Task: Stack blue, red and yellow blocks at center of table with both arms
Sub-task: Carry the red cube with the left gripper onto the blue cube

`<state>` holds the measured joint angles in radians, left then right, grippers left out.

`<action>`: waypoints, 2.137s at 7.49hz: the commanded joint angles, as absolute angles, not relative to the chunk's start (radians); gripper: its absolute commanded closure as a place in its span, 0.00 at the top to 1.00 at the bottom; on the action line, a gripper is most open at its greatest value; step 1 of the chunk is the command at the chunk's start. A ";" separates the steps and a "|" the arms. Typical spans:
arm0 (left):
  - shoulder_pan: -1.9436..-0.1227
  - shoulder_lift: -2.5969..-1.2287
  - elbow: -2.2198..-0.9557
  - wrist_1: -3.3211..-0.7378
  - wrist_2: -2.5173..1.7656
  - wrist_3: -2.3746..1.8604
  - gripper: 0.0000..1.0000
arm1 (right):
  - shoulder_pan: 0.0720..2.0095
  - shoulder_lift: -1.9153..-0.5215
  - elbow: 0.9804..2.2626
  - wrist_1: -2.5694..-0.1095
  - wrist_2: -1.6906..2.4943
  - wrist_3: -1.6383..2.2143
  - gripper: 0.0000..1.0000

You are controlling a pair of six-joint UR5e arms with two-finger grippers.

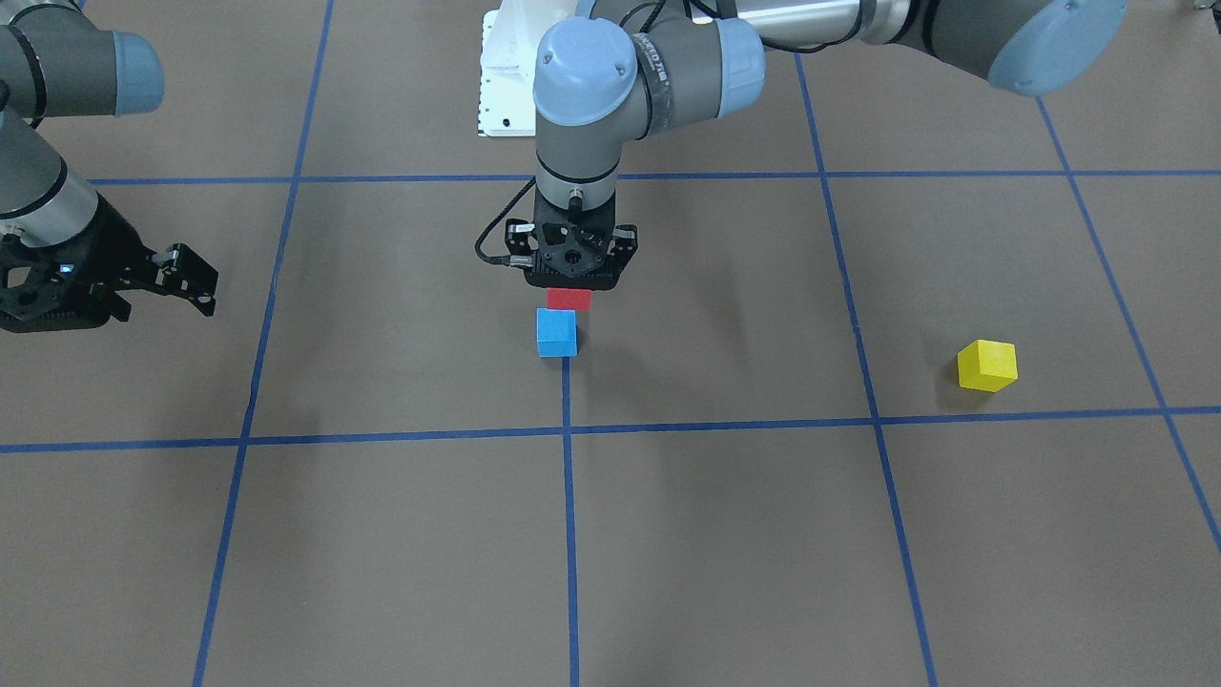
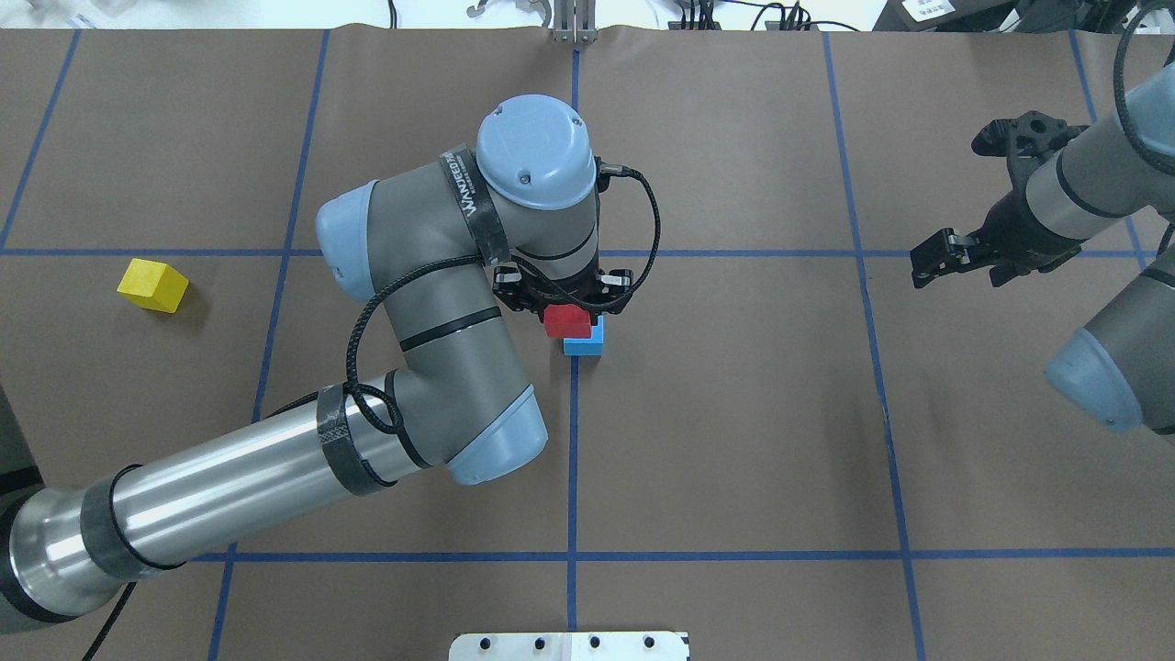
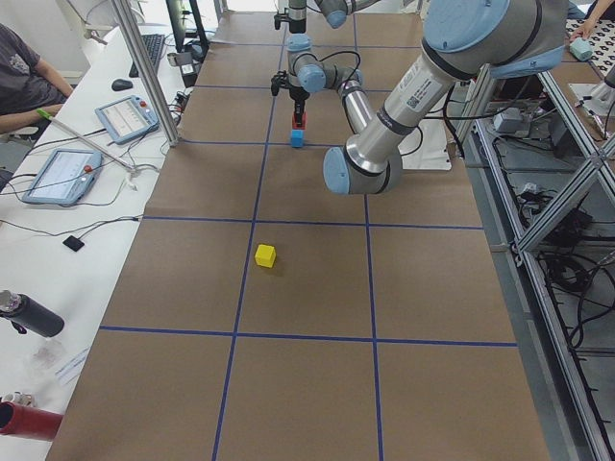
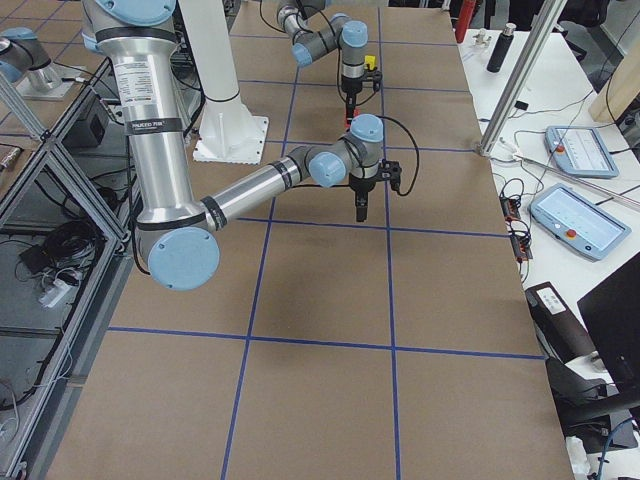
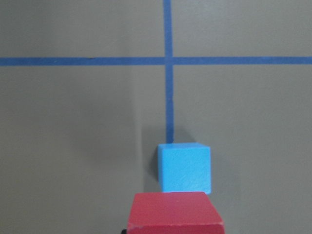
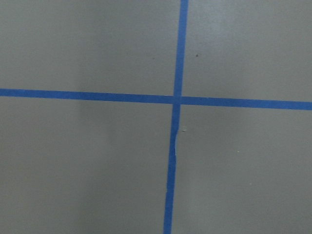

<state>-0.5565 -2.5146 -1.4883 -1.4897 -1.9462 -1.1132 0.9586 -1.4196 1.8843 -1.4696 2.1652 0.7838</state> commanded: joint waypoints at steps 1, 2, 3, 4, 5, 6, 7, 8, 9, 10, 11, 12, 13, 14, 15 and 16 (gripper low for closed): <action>-0.558 -2.528 -1.445 -1.491 -1.945 -1.081 0.00 | 0.960 -1.422 1.884 -1.470 2.164 0.784 1.00; -0.558 -2.530 -1.427 -1.509 -1.945 -1.081 0.00 | 0.960 -1.424 1.884 -1.470 2.164 0.784 1.00; -0.558 -2.546 -1.387 -1.540 -1.945 -1.089 0.00 | 0.960 -1.424 1.882 -1.470 2.163 0.784 1.00; -0.558 -2.565 -1.364 -1.539 -1.945 -1.097 0.00 | 0.960 -1.424 1.882 -1.470 2.164 0.784 1.00; -0.558 -2.565 -1.362 -1.539 -1.945 -1.098 0.00 | 0.960 -1.424 1.881 -1.470 2.163 0.784 1.00; -0.557 -2.565 -1.355 -1.543 -1.945 -1.139 0.00 | 0.960 -1.424 1.879 -1.470 2.163 0.784 1.00; -0.557 -2.565 -1.351 -1.546 -1.945 -1.156 0.00 | 0.960 -1.422 1.879 -1.470 2.163 0.784 1.00; -0.555 -2.565 -1.341 -1.546 -1.945 -1.163 0.00 | 0.960 -1.422 1.878 -1.470 2.163 0.784 1.00; -0.555 -2.565 -1.339 -1.548 -1.945 -1.164 0.00 | 0.959 -1.422 1.878 -1.470 2.163 0.784 1.00; -0.551 -2.566 -1.330 -1.548 -1.945 -1.163 0.00 | 0.959 -1.422 1.876 -1.470 2.163 0.785 1.00; -0.549 -2.574 -1.324 -1.549 -1.945 -1.161 0.00 | 0.959 -1.422 1.876 -1.470 2.163 0.785 1.00; -0.545 -2.576 -1.322 -1.560 -1.945 -1.160 0.00 | 0.959 -1.422 1.876 -1.470 2.163 0.785 1.00; -0.543 -2.577 -1.322 -1.560 -1.944 -1.158 0.00 | 0.959 -1.420 1.876 -1.470 2.163 0.787 1.00; -0.543 -2.577 -1.322 -1.562 -1.944 -1.158 0.00 | 0.959 -1.420 1.876 -1.470 2.163 0.787 1.00; -0.543 -2.577 -1.321 -1.562 -1.944 -1.157 0.00 | 0.959 -1.422 1.876 -1.470 2.163 0.787 1.00; -0.543 -2.577 -1.315 -1.562 -1.931 -1.157 0.00 | 0.959 -1.422 1.876 -1.470 2.163 0.787 1.00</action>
<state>-0.5434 -2.5770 -1.3199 -1.5612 -1.9408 -1.1573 0.9587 -1.4214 1.8761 -1.4696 2.1629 0.7868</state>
